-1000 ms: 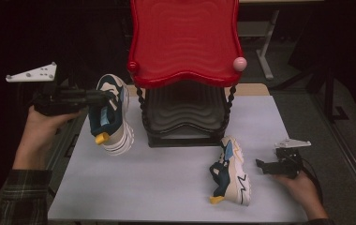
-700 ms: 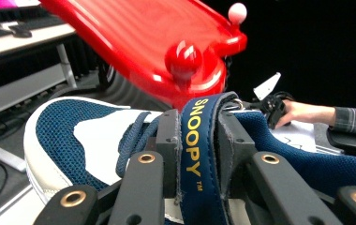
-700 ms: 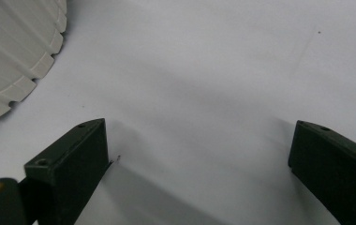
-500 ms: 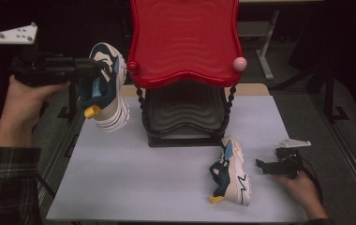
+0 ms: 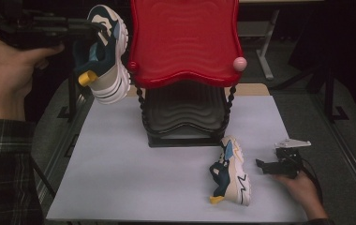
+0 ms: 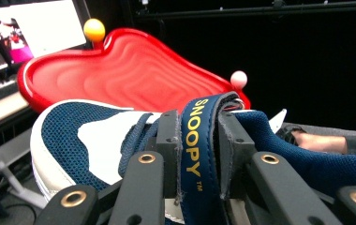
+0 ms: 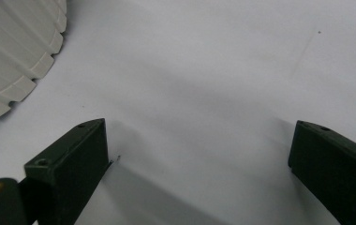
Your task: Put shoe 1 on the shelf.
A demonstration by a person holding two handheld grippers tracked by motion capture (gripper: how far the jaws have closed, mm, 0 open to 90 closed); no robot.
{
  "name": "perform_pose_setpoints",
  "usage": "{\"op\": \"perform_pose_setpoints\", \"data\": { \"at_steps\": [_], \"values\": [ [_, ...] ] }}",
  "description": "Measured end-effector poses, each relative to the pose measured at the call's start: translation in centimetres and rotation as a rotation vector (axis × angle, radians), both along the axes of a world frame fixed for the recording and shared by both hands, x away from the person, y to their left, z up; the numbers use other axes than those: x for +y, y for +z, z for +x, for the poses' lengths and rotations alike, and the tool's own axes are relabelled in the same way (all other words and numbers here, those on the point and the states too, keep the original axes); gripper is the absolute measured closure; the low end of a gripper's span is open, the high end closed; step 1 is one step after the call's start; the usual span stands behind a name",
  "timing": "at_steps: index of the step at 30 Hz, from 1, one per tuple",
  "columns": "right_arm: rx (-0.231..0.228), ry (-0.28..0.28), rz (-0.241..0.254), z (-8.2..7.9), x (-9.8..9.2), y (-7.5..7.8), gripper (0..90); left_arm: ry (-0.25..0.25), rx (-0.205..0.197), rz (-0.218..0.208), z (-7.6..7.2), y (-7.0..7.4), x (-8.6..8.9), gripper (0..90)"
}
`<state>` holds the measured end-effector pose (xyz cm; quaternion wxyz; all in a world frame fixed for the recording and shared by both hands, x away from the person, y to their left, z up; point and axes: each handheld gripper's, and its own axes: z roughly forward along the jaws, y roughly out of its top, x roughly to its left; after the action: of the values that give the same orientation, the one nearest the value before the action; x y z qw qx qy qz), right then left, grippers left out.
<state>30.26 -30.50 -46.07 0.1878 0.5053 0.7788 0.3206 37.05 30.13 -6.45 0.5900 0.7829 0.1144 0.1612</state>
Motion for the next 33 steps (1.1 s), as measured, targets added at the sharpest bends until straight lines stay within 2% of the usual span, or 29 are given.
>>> {"op": "perform_pose_setpoints", "data": {
  "at_steps": [7, 9, 14, 20, 21, 22, 24, 33],
  "values": [
    [-0.001, -0.001, 0.001, 0.0, 0.0, 0.0, 4.4, -0.022, -0.026, 0.013, 1.1, 2.0, -1.8, 73.5],
    [-0.001, -0.001, 0.001, 0.0, 0.0, 0.0, 4.4, -0.034, -0.033, 0.027, 1.8, 2.9, -3.1, 73.6],
    [-0.001, 0.000, 0.000, 0.0, 0.0, 0.0, 4.4, -0.053, -0.049, 0.047, 3.2, 3.9, -5.2, 73.7],
    [-0.001, 0.000, 0.000, 0.0, 0.0, 0.0, 4.4, -0.061, -0.047, 0.073, 5.4, 3.8, -7.4, 74.0],
    [-0.001, 0.000, 0.000, 0.0, 0.0, 0.0, 4.4, -0.061, -0.047, 0.073, 5.4, 3.8, -7.4, 74.0],
    [-0.001, 0.000, 0.000, 0.0, 0.0, 0.0, 4.4, -0.059, -0.048, 0.090, 6.2, 3.7, -8.1, 74.0],
    [-0.001, -0.001, 0.000, 0.0, 0.0, 0.0, 4.4, -0.059, -0.051, 0.104, 6.8, 3.6, -9.0, 74.0],
    [-0.001, 0.001, 0.001, 0.0, 0.0, 0.0, 4.4, -0.065, -0.066, 0.129, 8.8, 2.8, -11.8, 74.2]
  ]
}}
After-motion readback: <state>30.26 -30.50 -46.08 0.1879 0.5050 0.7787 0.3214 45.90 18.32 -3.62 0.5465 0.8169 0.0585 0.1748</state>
